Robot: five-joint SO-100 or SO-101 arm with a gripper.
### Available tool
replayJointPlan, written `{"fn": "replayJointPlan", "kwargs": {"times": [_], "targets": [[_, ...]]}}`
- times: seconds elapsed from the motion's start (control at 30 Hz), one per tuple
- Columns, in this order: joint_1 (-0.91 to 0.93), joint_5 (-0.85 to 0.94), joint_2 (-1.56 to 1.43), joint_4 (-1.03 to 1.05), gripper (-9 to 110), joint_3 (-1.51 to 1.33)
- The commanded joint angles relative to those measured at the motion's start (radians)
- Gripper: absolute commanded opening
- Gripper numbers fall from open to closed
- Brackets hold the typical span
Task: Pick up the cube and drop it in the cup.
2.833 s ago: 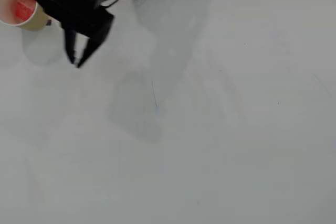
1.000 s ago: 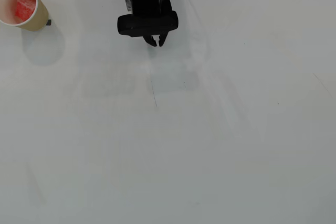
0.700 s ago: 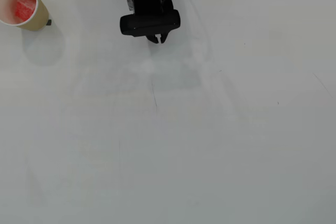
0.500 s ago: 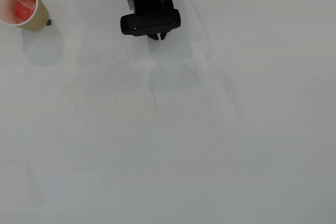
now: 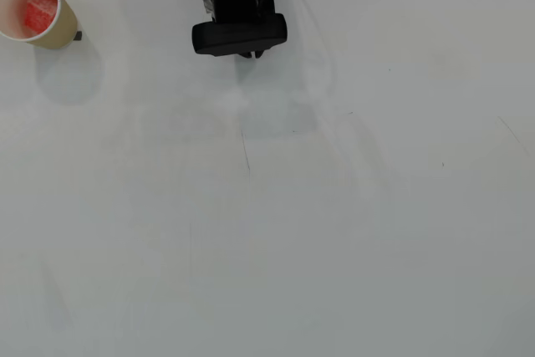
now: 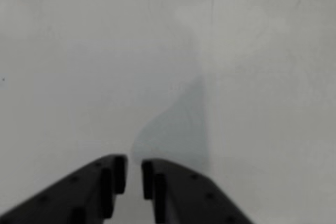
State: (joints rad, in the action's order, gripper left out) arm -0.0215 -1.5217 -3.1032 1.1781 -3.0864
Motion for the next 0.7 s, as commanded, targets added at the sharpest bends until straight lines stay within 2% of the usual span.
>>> {"fn": "replayJointPlan", "kwargs": {"times": [0.0, 0.67], "targets": [[0.009, -0.008, -0.035, 0.000, 0, -0.035], [0.031, -0.008, -0.034, -0.003, 0, -0.035]]}}
